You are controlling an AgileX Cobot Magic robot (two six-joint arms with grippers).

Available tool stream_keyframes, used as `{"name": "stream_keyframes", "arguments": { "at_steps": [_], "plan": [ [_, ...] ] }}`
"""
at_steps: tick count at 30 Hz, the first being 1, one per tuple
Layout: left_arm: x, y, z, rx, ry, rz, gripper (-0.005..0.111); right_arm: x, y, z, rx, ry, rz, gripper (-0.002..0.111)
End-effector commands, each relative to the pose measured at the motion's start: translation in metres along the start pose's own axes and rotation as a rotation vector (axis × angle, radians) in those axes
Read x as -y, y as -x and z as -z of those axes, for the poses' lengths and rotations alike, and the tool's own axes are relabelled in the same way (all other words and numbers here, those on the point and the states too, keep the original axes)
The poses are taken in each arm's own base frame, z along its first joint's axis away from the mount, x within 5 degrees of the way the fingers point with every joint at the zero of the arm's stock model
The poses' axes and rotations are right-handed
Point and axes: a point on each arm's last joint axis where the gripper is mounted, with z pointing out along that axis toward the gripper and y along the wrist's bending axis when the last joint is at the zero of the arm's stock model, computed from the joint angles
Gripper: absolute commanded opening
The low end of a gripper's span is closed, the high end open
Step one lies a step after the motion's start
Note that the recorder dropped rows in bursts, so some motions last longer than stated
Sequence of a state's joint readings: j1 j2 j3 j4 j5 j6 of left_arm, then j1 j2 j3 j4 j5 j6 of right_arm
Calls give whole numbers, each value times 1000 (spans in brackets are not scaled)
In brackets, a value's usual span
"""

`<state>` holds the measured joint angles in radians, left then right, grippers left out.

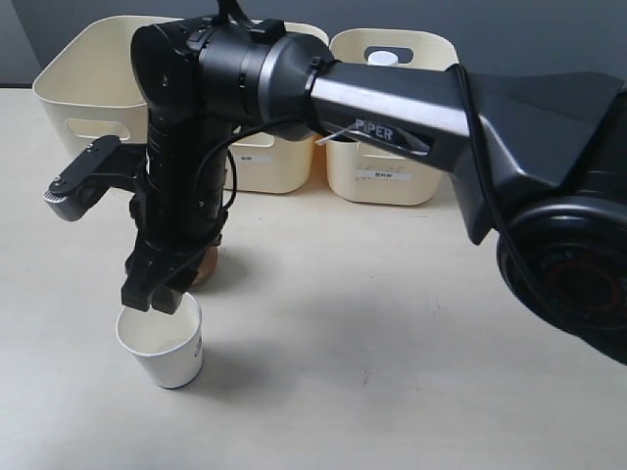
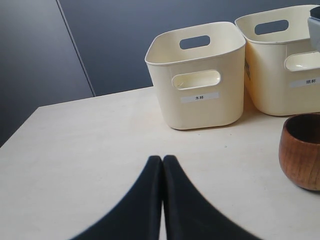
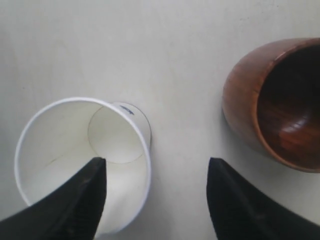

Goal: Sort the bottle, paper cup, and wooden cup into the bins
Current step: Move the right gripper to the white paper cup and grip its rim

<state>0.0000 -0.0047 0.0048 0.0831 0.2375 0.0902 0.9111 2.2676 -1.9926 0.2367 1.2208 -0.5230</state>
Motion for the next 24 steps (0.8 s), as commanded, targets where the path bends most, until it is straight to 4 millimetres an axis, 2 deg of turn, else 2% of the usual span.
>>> {"name": "stream_keyframes", "arguments": {
  "at_steps": [1,14,22,24],
  "plan": [
    [0,2,0,6,-4,3,0,-1,0,2,5,3,-2,57],
    [0,2,0,6,-4,3,0,-1,0,2,9,10,-5,57],
    [0,2,0,6,-4,3,0,2,-2,-12,-19,20,-11,57],
    [0,2,0,6,-4,3,0,2,-2,-14,-24,19,-10,53]
  ]
}}
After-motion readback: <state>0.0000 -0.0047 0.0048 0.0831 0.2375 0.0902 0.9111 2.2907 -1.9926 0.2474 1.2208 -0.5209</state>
